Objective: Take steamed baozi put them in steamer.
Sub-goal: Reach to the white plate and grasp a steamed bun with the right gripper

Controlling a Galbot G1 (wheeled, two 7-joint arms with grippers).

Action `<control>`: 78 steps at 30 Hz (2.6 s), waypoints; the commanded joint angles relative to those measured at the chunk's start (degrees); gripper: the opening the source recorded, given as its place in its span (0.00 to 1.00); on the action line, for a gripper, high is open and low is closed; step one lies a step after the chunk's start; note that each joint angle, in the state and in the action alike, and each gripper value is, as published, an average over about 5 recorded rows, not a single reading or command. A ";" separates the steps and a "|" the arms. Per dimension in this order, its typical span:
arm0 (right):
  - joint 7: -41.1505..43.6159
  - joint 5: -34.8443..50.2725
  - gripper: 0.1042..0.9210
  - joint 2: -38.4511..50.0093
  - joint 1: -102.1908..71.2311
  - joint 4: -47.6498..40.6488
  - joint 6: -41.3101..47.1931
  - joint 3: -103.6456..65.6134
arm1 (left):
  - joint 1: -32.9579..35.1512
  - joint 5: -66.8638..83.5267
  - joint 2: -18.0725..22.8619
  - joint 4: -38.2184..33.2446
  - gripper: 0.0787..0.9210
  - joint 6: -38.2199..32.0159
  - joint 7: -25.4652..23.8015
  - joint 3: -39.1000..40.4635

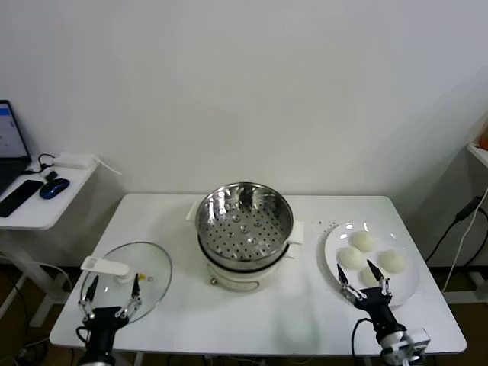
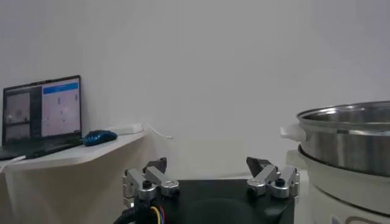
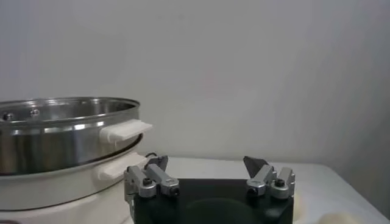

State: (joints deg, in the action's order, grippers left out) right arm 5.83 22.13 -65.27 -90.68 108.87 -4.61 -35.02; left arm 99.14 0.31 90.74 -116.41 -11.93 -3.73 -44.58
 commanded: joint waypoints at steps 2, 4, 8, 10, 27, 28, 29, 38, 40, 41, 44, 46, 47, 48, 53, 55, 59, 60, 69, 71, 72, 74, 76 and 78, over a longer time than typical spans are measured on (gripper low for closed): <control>5.16 -1.50 0.88 7.75 6.14 -2.24 3.52 -1.47 | 0.00 -0.41 -0.58 0.00 0.88 0.13 -0.24 0.29; 7.88 -0.74 0.88 11.83 9.28 -3.77 5.37 -1.73 | -0.10 -0.69 -0.78 0.04 0.88 0.18 -0.32 0.50; 14.59 -0.52 0.88 20.39 16.36 -7.55 10.34 -0.70 | -0.32 -0.91 -1.02 0.34 0.88 0.27 -0.36 0.90; 18.70 -0.94 0.88 24.21 20.23 -9.92 11.68 0.46 | -0.47 -0.87 -1.19 0.53 0.88 0.27 -0.36 1.07; 56.68 -6.24 0.88 40.88 74.61 -40.71 3.37 44.68 | -2.77 1.99 -3.43 1.37 0.88 1.19 -0.66 1.69; 57.87 -7.32 0.88 40.61 77.94 -42.01 3.06 48.63 | -2.78 2.04 -3.59 1.27 0.88 1.29 -0.78 1.75; 58.92 -8.39 0.88 40.32 80.73 -42.95 2.73 51.72 | -2.82 2.08 -3.75 1.16 0.88 1.42 -0.88 1.81; 64.02 -22.08 0.88 35.30 96.04 -47.92 -3.92 71.65 | -3.68 1.96 -4.28 0.91 0.88 2.55 -1.11 2.39; 64.53 -23.63 0.88 33.16 99.04 -49.69 -4.72 75.33 | -3.76 1.94 -4.23 0.99 0.88 2.66 -1.08 2.48; 64.77 -24.10 0.88 31.96 100.34 -50.85 -5.10 76.86 | -3.82 1.94 -4.22 1.02 0.88 2.74 -1.06 2.50; 65.34 -25.40 0.88 27.76 104.08 -55.37 -6.26 81.91 | -4.04 1.96 -4.20 1.10 0.88 2.98 -0.99 2.40; 65.44 -26.77 0.88 24.85 105.48 -58.48 -7.05 84.18 | -4.15 2.01 -4.15 1.03 0.88 3.15 -0.96 2.26; 65.46 -27.68 0.88 23.44 105.69 -59.89 -7.40 84.75 | -4.21 2.05 -4.12 0.99 0.88 3.24 -0.95 2.20; 65.45 -28.61 0.88 22.16 105.66 -61.19 -7.68 84.96 | -4.28 2.06 -4.08 0.96 0.88 3.32 -0.93 2.15; 64.78 -32.28 0.88 18.07 103.12 -64.73 -7.83 83.59 | -4.54 2.04 -3.86 0.82 0.88 3.70 -0.88 2.09; 63.85 -34.22 0.88 17.39 101.39 -64.93 -7.70 81.80 | -4.51 2.02 -3.79 0.70 0.88 3.76 -0.88 2.13; 61.50 -36.65 0.88 16.84 97.61 -64.95 -7.37 77.73 | -4.24 1.99 -3.72 0.41 0.88 3.74 -0.89 2.20; 61.04 -36.96 0.88 16.83 96.70 -64.92 -7.33 76.82 | -4.16 2.00 -3.72 0.34 0.88 3.73 -0.89 2.20; 57.59 -39.96 0.88 17.20 90.62 -64.08 -7.53 70.56 | -3.61 2.08 -3.69 -0.10 0.88 3.67 -0.87 2.11; 57.25 -40.53 0.88 17.16 89.84 -64.17 -7.56 69.62 | -3.49 2.08 -3.63 -0.16 0.88 3.66 -0.87 2.12; 57.14 -40.82 0.88 17.11 89.47 -64.26 -7.58 69.07 | -3.43 2.08 -3.59 -0.19 0.88 3.65 -0.86 2.12; 56.92 -41.43 0.88 17.02 88.76 -64.51 -7.65 68.12 | -3.28 2.09 -3.51 -0.23 0.88 3.60 -0.86 2.12; 56.66 -42.05 0.88 16.86 88.19 -64.87 -7.74 67.32 | -3.14 2.09 -3.45 -0.23 0.88 3.54 -0.85 2.12; 56.36 -42.62 0.88 16.58 87.67 -65.35 -7.83 66.46 | -3.04 2.06 -3.39 -0.22 0.88 3.53 -0.84 2.10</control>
State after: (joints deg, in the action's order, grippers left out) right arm 63.37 -17.72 -47.79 -0.53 44.58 -12.15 34.65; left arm 95.92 2.39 87.25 -116.62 -8.36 -4.59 -42.46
